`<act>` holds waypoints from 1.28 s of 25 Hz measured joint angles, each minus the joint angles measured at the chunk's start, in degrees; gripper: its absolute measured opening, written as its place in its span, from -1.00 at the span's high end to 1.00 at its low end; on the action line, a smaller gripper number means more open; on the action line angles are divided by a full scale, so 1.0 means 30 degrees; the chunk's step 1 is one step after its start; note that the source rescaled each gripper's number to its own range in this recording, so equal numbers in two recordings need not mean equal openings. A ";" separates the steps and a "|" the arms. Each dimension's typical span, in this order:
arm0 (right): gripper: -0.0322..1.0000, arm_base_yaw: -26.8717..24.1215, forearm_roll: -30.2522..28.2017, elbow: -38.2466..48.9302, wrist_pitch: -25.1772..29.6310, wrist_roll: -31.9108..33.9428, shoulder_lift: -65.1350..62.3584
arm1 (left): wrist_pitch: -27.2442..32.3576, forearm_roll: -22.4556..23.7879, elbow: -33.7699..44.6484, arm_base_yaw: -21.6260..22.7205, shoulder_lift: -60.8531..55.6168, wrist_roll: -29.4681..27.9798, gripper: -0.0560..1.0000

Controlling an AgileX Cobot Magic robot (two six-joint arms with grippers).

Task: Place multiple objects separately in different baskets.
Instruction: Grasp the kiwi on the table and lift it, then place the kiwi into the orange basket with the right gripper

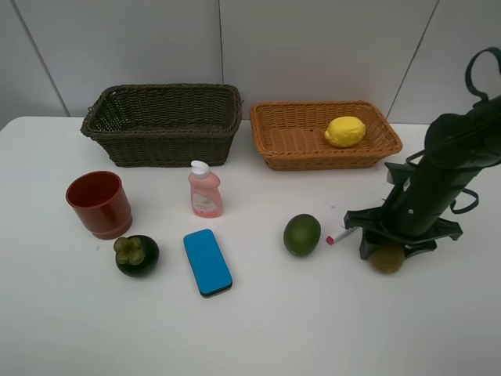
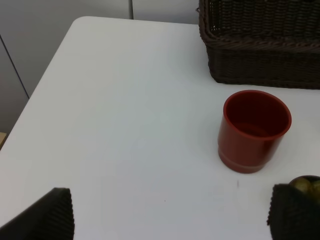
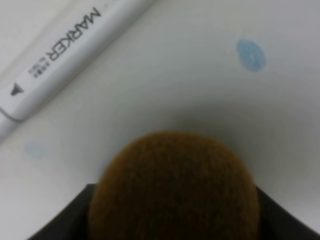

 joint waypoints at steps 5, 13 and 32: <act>-0.03 0.0000 -0.0589 -0.2380 0.2463 0.0000 -0.0921 | 0.0000 0.0000 0.0000 0.0000 0.0000 0.0000 -1.00; -0.03 0.0000 -0.3248 -0.9385 0.6142 0.0000 -0.2000 | 0.0000 0.0000 0.0000 0.0000 0.0000 0.0000 -1.00; -0.03 0.0000 -0.3096 -2.0361 0.7090 -0.4272 0.6225 | 0.0000 0.0000 0.0000 0.0000 0.0000 0.0000 -1.00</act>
